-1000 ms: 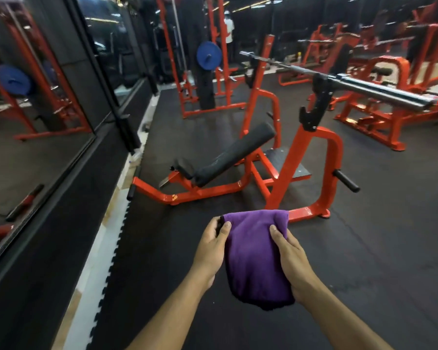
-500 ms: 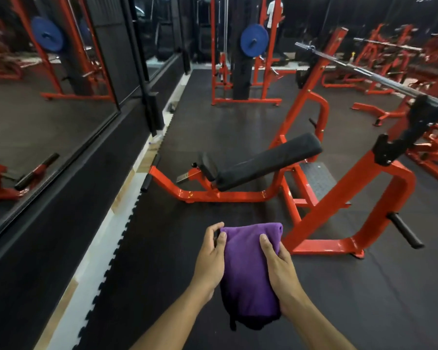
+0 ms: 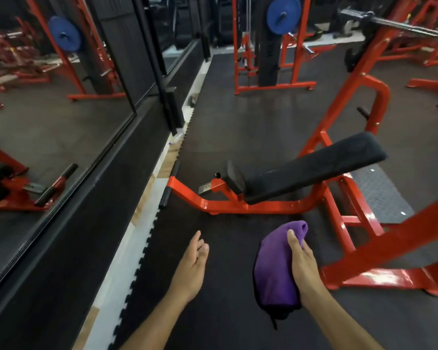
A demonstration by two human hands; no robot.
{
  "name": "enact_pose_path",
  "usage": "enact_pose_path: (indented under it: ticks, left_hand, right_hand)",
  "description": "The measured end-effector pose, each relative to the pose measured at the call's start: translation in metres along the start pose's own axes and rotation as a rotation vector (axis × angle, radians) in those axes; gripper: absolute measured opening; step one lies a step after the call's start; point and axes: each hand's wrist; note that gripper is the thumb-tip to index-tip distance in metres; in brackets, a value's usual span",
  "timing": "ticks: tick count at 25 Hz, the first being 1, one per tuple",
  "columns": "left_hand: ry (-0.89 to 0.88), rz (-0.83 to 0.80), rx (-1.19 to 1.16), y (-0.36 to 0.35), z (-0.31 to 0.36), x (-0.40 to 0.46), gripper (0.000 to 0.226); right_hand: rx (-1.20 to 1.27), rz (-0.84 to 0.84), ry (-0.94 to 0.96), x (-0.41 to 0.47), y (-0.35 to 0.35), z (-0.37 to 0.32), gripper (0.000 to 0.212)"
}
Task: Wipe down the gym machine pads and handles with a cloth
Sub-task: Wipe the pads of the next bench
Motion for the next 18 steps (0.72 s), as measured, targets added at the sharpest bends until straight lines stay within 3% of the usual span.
enact_pose_path:
  ticks: [3, 6, 12, 18]
  left_hand:
    - [0.044, -0.002, 0.161, 0.032, -0.008, 0.058, 0.062]
    - [0.001, -0.018, 0.311, 0.057, -0.031, 0.12, 0.065]
    - [0.027, -0.115, 0.31, 0.122, -0.077, 0.268, 0.067]
    - [0.007, -0.269, 0.477, 0.18, -0.066, 0.391, 0.069]
  right_hand:
    - [-0.029, -0.038, -0.056, 0.074, -0.035, -0.006, 0.029]
    - [-0.1, -0.092, -0.073, 0.134, -0.074, -0.015, 0.021]
    - [-0.462, -0.088, -0.053, 0.259, -0.13, -0.018, 0.018]
    - [-0.597, 0.04, -0.073, 0.349, -0.17, -0.046, 0.03]
Point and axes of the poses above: each hand's wrist, its own x-axis towards the middle knuckle, its own y-axis out of the back of the hand, z = x × y, and after that the axes turned 10 degrees about -z, right-handed
